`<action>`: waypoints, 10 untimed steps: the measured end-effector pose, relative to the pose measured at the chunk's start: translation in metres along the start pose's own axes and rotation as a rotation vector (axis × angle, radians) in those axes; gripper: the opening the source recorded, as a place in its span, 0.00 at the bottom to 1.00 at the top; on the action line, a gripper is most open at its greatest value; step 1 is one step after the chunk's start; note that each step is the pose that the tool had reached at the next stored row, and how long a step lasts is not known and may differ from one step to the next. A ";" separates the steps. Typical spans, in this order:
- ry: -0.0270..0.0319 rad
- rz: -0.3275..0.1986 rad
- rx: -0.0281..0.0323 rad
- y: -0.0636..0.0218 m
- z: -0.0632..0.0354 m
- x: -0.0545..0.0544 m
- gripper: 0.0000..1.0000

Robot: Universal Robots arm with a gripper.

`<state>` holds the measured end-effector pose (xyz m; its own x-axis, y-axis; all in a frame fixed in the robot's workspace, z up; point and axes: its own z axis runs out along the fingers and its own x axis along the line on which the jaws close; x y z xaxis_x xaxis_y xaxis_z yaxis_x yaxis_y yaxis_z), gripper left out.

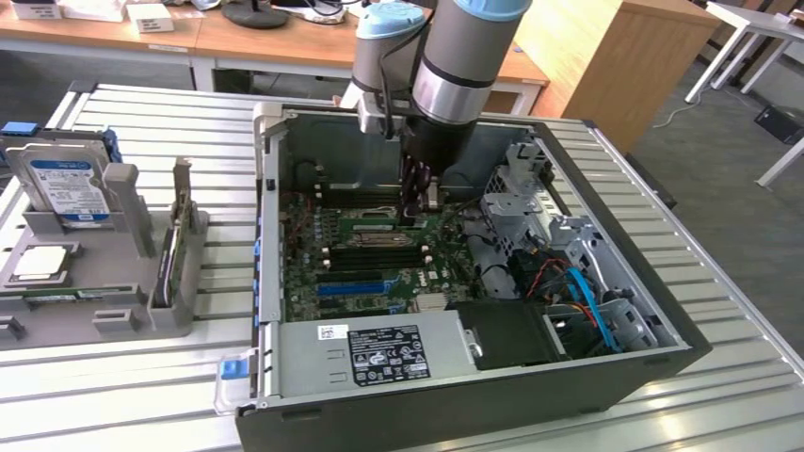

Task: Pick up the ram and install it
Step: 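Insert the ram into the slot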

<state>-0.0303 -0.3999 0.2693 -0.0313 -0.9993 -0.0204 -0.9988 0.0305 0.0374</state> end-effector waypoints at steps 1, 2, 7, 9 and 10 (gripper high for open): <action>0.0000 0.000 0.0000 -0.0001 0.0000 0.001 0.12; 0.0001 0.000 -0.0001 -0.0002 -0.0001 0.002 0.12; 0.0000 0.000 0.0000 -0.0004 -0.0002 0.009 0.12; 0.0000 0.000 0.0000 -0.0004 -0.0003 0.011 0.12; 0.0000 0.000 -0.0001 -0.0004 -0.0004 0.012 0.12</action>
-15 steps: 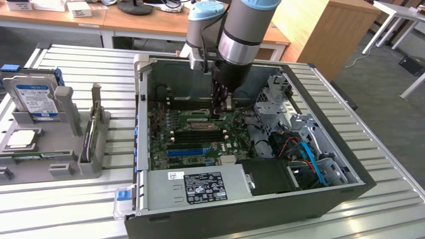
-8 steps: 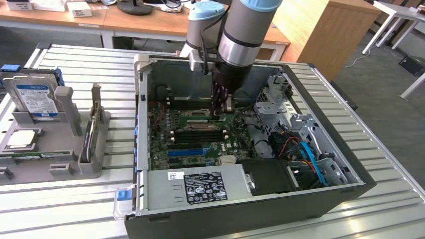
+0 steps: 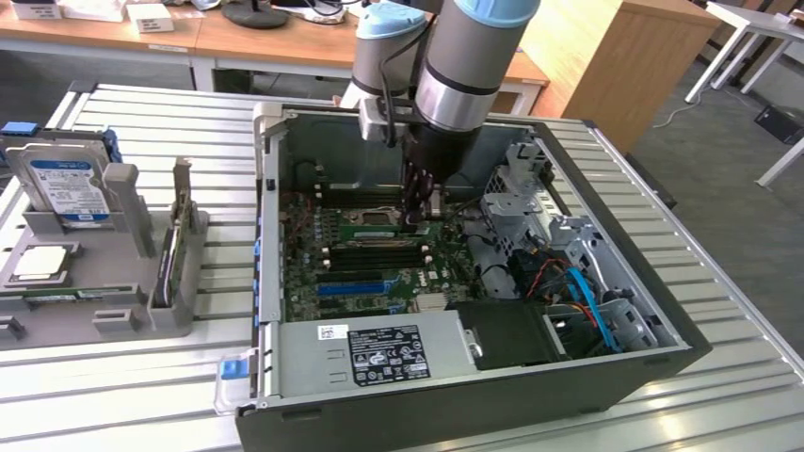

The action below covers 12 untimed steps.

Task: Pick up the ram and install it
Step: 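Insert the ram into the slot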

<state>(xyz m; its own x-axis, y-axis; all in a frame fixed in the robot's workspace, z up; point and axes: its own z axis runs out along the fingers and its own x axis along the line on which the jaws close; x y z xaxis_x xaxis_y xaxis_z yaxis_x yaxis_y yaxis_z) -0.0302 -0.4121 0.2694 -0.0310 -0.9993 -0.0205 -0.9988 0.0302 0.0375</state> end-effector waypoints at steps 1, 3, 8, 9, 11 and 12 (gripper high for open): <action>-0.0001 0.000 0.0001 0.0000 0.0000 0.000 0.12; 0.0000 0.000 0.0000 0.0000 0.0000 0.000 0.12; 0.0000 0.000 0.0000 -0.0001 0.0021 0.000 0.12; 0.0000 0.000 0.0000 -0.0001 0.0031 0.000 0.12; -0.0001 0.000 0.0000 -0.0002 0.0049 0.000 0.12; 0.0000 0.000 0.0000 -0.0002 0.0054 0.000 0.12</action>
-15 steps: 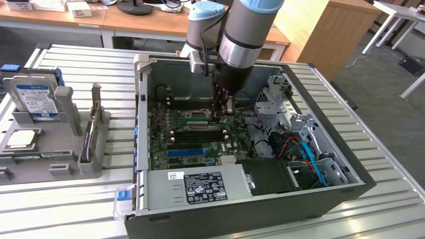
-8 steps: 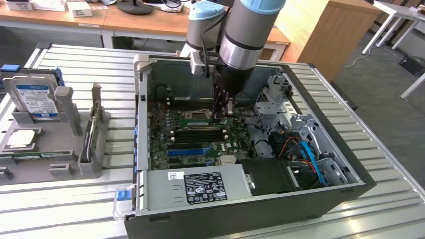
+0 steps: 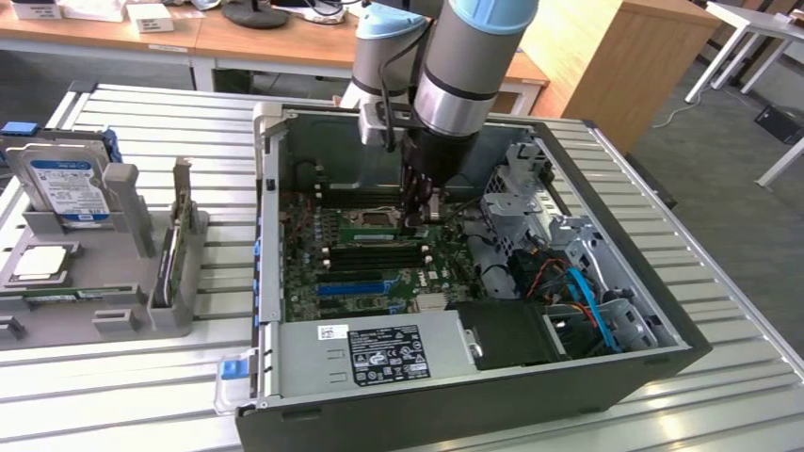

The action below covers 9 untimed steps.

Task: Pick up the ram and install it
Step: 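Insert the ram into the slot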

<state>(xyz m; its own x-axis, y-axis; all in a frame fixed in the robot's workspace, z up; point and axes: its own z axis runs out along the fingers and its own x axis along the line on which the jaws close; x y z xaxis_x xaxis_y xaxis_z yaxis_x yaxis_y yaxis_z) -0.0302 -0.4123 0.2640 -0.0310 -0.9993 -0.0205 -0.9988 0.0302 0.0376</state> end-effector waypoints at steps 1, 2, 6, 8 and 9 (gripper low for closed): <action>0.0001 0.000 0.0000 0.0000 0.0000 0.000 0.12; 0.0001 0.000 0.0000 0.0000 0.0000 0.000 0.12; -0.0001 0.000 0.0001 -0.0001 0.0000 0.002 0.12; -0.0002 0.000 0.0001 -0.0001 -0.0001 0.003 0.12; -0.0002 0.000 0.0000 0.0000 0.0000 0.003 0.12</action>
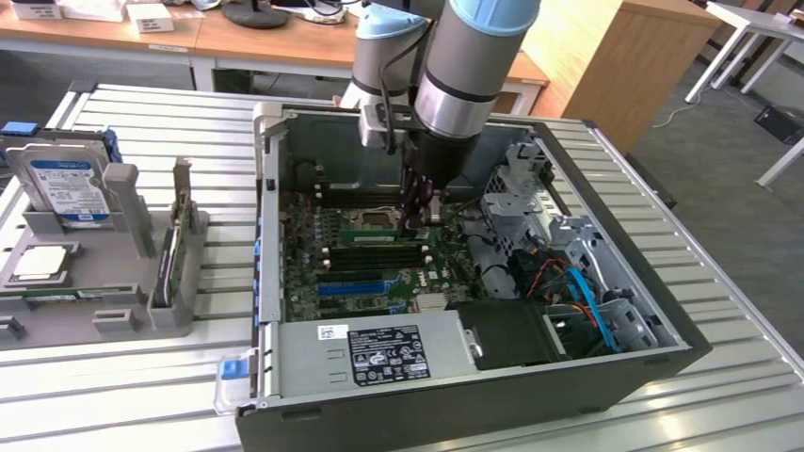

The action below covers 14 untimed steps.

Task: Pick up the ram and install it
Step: 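Insert the ram into the slot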

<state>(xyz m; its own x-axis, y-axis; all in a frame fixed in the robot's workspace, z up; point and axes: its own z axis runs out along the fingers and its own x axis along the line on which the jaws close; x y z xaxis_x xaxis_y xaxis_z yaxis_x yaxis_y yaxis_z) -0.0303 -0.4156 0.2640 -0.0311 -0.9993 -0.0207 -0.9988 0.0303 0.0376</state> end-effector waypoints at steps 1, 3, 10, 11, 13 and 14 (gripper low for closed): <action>0.0000 0.000 0.0000 0.0000 0.0000 0.000 0.12; -0.0002 0.000 0.0001 0.0000 0.0008 0.000 0.12; 0.0001 0.000 0.0000 -0.0003 0.0058 0.000 0.12; 0.0003 0.000 -0.0001 -0.0003 0.0058 0.000 0.12; 0.0000 0.000 0.0000 -0.0002 0.0063 0.000 0.12; -0.0001 0.000 0.0001 0.0003 0.0066 0.000 0.12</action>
<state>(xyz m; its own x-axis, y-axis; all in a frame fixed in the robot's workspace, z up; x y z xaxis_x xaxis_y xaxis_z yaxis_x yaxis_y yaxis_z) -0.0308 -0.4156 0.2573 -0.0311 -0.9993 -0.0208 -0.9988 0.0303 0.0375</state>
